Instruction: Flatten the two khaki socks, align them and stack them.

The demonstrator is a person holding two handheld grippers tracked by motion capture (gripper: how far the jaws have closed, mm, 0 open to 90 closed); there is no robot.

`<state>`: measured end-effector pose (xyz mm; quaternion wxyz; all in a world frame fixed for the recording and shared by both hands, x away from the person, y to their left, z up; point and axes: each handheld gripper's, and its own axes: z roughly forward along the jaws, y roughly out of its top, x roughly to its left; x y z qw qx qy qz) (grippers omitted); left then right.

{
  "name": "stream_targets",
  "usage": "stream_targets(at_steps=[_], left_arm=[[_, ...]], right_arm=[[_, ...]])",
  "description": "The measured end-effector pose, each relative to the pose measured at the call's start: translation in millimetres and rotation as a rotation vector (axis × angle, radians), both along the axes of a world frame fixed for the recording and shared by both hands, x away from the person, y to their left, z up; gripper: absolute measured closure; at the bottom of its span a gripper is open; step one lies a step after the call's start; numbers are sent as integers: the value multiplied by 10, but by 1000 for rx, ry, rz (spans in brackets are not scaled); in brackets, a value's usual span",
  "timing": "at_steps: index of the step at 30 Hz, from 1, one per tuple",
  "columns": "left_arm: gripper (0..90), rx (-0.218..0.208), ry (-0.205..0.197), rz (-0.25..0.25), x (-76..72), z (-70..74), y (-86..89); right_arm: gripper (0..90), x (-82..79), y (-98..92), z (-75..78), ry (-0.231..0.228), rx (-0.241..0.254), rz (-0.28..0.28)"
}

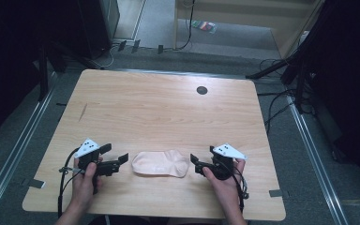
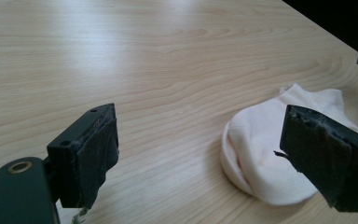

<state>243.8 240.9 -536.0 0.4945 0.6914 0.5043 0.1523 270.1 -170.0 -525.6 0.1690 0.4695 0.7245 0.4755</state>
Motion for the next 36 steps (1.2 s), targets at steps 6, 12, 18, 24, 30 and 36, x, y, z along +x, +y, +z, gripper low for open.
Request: stream_targets(at_steps=[6, 12, 18, 24, 30, 36], left_arm=[[120, 1, -7, 47, -71, -15, 246], [123, 21, -4, 93, -126, -36, 474], [125, 55, -10, 142, -181, -60, 671], [126, 67, 1, 178, -233, -81, 839], [128, 86, 3, 198, -294, -101, 985], [131, 106, -2, 235, -352, -103, 1120]], right_arm=[[149, -4, -135, 8, -1, 4, -27], [149, -36, -299, -17, 0, -16, -58], [150, -90, -511, -46, 10, -33, -97], [151, -133, -667, -65, 15, -41, -127], [151, -186, -830, -95, 14, -57, -143], [151, -243, -1008, -120, 25, -63, -177]])
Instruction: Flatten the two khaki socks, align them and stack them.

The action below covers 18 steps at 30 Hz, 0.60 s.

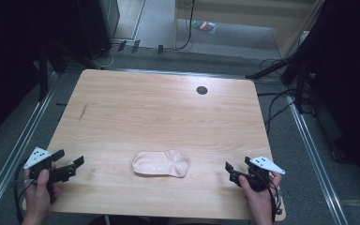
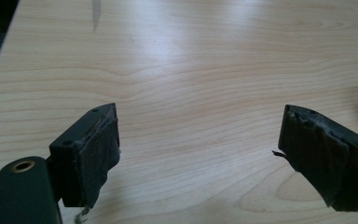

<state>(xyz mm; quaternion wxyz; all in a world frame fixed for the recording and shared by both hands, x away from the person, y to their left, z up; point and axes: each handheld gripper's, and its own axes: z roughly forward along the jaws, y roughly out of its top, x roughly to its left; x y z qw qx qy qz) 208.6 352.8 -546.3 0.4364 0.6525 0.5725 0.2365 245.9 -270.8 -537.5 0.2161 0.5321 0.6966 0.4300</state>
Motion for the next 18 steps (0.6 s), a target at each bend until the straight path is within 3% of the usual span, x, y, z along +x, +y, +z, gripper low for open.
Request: stream_targets(at_steps=[9, 18], left_arm=[[135, 54, 4, 30, -87, -19, 150], [136, 59, -15, 28, -108, -51, 140]], right_arm=[[153, -92, -276, -49, -4, -10, -42], [154, -250, -603, -101, -13, -4, -80]])
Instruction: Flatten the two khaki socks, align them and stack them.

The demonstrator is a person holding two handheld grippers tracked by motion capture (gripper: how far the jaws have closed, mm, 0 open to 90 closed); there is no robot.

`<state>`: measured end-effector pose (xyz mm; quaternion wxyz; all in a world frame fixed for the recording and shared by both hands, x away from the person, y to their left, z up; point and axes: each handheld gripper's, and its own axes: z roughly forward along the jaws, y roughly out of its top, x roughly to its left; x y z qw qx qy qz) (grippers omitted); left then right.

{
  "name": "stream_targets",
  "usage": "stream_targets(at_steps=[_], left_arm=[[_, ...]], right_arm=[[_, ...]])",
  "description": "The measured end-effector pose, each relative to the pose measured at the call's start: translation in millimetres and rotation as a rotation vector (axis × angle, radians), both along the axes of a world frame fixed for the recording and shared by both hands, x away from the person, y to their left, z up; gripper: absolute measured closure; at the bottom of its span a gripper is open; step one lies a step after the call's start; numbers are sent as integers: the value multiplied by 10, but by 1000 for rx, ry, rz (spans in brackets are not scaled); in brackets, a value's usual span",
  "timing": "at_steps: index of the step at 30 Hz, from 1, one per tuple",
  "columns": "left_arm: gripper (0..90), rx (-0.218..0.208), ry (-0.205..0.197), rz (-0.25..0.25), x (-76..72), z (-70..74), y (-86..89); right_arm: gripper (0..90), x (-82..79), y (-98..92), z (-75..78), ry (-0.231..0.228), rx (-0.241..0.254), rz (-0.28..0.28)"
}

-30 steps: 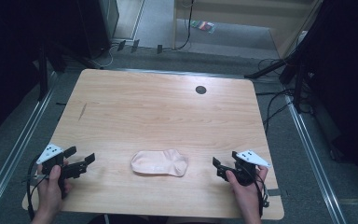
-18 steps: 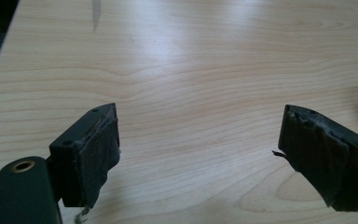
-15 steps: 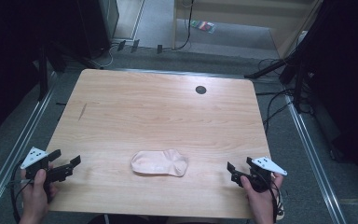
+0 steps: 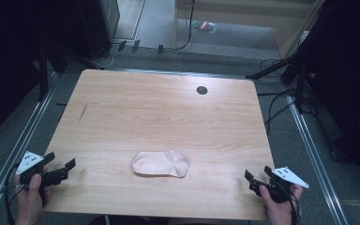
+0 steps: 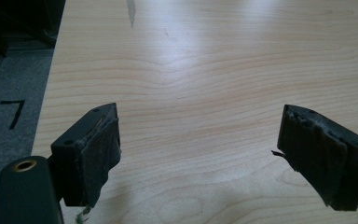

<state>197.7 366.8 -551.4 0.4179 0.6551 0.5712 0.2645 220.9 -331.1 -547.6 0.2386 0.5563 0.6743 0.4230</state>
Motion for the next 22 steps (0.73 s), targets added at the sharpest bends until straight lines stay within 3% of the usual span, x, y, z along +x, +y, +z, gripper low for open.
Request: stream_targets(at_steps=[4, 8, 14, 22], left_arm=[[136, 8, 8, 1, 9, -11, -19], [136, -15, 7, 11, 7, -13, -5], [136, -29, -1, 12, -13, -12, 2], [136, -31, 5, 8, -5, -11, -7]], right_arm=[[156, -72, -118, -1, 0, 15, -6], [165, -144, -209, -5, -5, 66, -31], [168, -134, -135, -1, -11, 14, -34], [160, -115, -180, -5, 5, 57, -59]])
